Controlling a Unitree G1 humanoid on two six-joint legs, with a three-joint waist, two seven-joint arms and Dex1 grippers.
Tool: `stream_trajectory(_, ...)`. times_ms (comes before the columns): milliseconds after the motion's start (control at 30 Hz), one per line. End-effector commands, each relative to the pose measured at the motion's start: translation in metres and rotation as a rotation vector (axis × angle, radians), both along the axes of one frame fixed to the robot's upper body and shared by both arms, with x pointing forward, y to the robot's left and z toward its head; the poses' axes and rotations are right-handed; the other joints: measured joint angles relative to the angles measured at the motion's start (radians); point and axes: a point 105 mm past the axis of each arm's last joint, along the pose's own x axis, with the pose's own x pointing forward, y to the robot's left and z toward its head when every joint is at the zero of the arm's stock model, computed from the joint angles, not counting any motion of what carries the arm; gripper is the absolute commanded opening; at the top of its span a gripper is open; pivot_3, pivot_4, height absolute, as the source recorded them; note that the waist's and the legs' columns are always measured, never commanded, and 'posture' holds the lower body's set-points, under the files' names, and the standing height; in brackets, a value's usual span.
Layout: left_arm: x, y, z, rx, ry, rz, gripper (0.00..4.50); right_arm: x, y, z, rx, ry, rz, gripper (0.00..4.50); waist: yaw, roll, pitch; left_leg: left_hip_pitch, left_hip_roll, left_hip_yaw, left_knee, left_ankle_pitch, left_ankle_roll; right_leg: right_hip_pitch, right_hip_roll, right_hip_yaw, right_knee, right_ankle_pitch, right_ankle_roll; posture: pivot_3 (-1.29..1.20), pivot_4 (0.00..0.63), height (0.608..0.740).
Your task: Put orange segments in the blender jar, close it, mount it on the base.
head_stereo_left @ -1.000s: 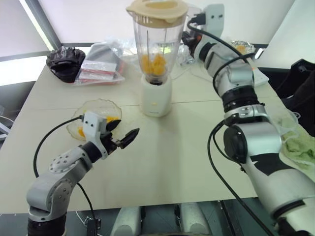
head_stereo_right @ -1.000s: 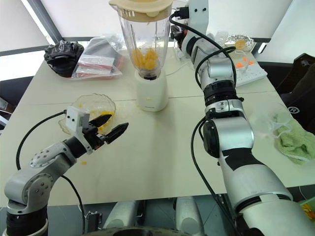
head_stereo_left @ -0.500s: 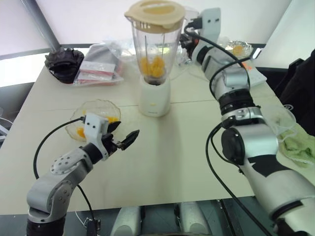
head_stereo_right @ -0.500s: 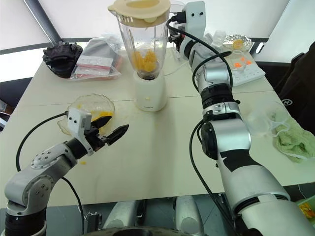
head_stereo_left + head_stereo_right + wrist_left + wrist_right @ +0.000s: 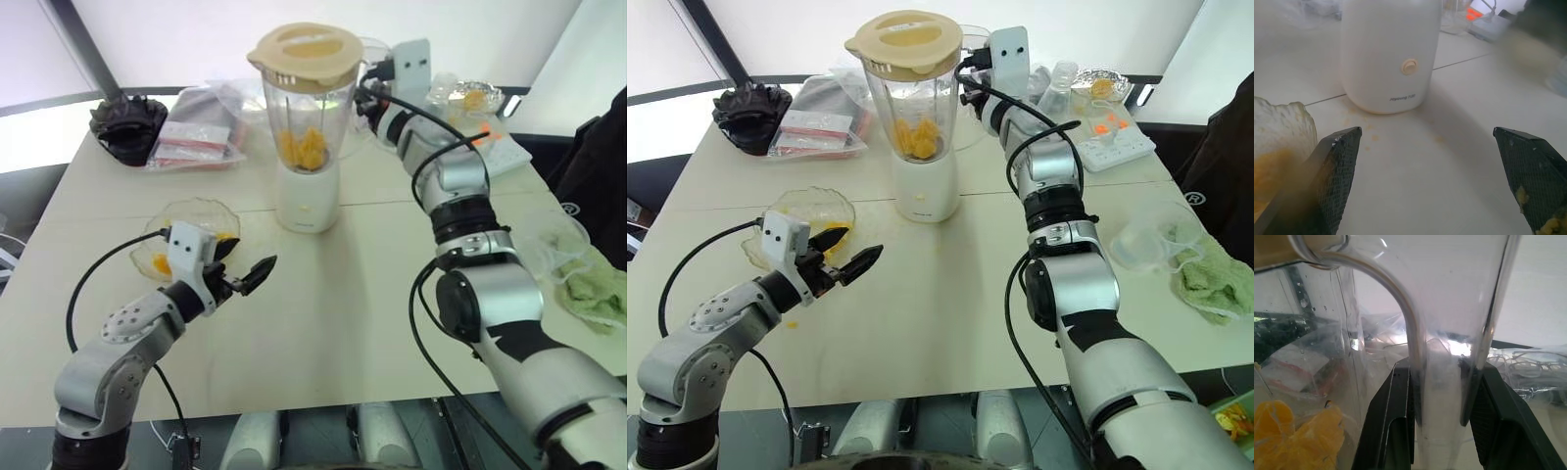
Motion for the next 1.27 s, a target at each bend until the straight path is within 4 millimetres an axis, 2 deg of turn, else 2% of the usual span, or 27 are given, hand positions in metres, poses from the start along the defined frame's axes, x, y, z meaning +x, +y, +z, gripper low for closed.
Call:
stream_trajectory(33,0.0,-0.002,0.008,0.013,-0.043,-0.01,4.5,-0.001,0.002,0.0,-0.009,-0.005,0.021,1.96,0.0,0.0,0.0,0.0,0.0,0.0,0.0,0.0,0.0,0.0,0.0,0.0,0.0,0.0,0.0,0.0,0.15,0.74)
stream_trajectory(67,0.0,-0.002,0.008,0.015,-0.042,-0.01,4.5,-0.001,0.002,0.0,-0.008,-0.002,0.022,2.3,0.0,0.0,0.0,0.0,0.0,0.0,0.0,0.0,0.0,0.0,0.0,0.0,0.001,0.0,0.0,0.0,0.15,0.74)
stream_trajectory(200,0.001,-0.003,0.007,0.019,-0.039,-0.012,4.5,0.0,-0.002,-0.006,-0.012,0.005,0.003,4.26,-0.001,0.0,0.0,0.0,0.0,0.0,0.001,0.0,0.0,0.0,0.0,0.0,0.002,0.0,0.0,0.0,0.15,0.74)
stream_trajectory(233,0.001,-0.003,0.007,0.021,-0.039,-0.013,4.5,0.0,-0.004,-0.007,-0.021,0.002,-0.008,4.43,-0.004,0.0,0.0,0.001,0.0,0.0,0.001,0.0,0.0,0.0,0.0,0.0,0.002,0.0,0.0,0.0,0.15,0.74)
stream_trajectory(367,0.002,-0.003,0.007,0.023,-0.037,-0.02,4.5,-0.005,-0.014,-0.02,-0.098,-0.016,-0.025,4.43,-0.009,0.0,0.0,0.001,0.0,0.0,0.001,0.001,-0.001,0.0,0.0,0.0,0.004,0.0,0.0,0.0,0.15,0.74)
stream_trajectory(467,0.002,-0.003,0.008,0.029,-0.036,-0.027,4.5,-0.015,-0.024,-0.04,-0.124,0.009,-0.004,4.43,-0.007,0.0,0.0,0.001,0.0,0.0,0.002,0.001,-0.001,0.0,0.0,0.0,0.005,0.0,0.0,0.0,0.15,0.74)
stream_trajectory(567,0.001,-0.003,0.01,0.03,-0.036,-0.036,4.5,-0.033,-0.042,-0.061,-0.156,0.036,0.031,4.43,0.001,0.0,0.0,0.001,0.0,0.0,0.002,0.001,-0.001,0.001,0.0,0.0,0.005,0.0,0.0,0.0,0.15,0.74)
stream_trajectory(667,0.001,-0.001,0.014,0.028,-0.047,-0.037,4.5,-0.055,-0.055,-0.069,-0.162,0.066,0.127,4.43,0.006,0.0,0.0,0.001,0.0,0.0,0.002,0.001,-0.001,0.001,0.0,0.0,0.005,0.0,0.0,0.0,0.15,0.74)
stream_trajectory(800,0.001,0.009,0.025,0.044,-0.074,-0.025,4.5,-0.101,-0.074,-0.063,-0.187,0.073,0.341,4.43,0.005,0.0,0.0,0.002,0.0,0.0,0.003,0.001,-0.001,0.002,0.0,0.0,0.005,0.0,0.0,0.0,0.15,0.74)
stream_trajectory(900,-0.003,0.013,0.029,0.055,-0.076,-0.034,4.5,-0.127,-0.082,-0.061,-0.227,0.103,0.439,4.43,0.001,-0.001,0.0,0.004,0.001,0.0,0.003,0.001,-0.001,0.003,0.001,0.0,0.005,0.0,0.0,0.0,0.15,0.74)
stream_trajectory(1033,-0.015,0.02,0.033,0.113,-0.084,-0.058,4.5,-0.166,-0.105,-0.052,-0.247,0.171,0.536,4.43,0.008,-0.001,0.0,0.006,0.001,0.0,0.003,0.001,-0.001,0.007,0.001,-0.001,0.004,-0.002,-0.002,0.0,0.15,0.74)
stream_trajectory(1167,-0.022,0.024,0.042,0.121,-0.103,-0.064,4.5,-0.184,-0.121,-0.042,-0.21,0.201,0.536,4.43,0.01,-0.001,0.0,0.006,0.002,0.0,0.004,0.001,0.0,0.009,0.001,0.0,0.0,-0.003,-0.004,0.0,0.15,0.74)
stream_trajectory(1267,-0.023,0.025,0.048,0.09,-0.111,-0.065,4.5,-0.189,-0.122,-0.041,-0.201,0.214,0.537,4.43,0.009,-0.001,0.0,0.008,0.002,0.0,0.005,0.001,0.0,0.012,0.001,0.0,-0.002,-0.003,-0.004,0.0,0.15,0.74)
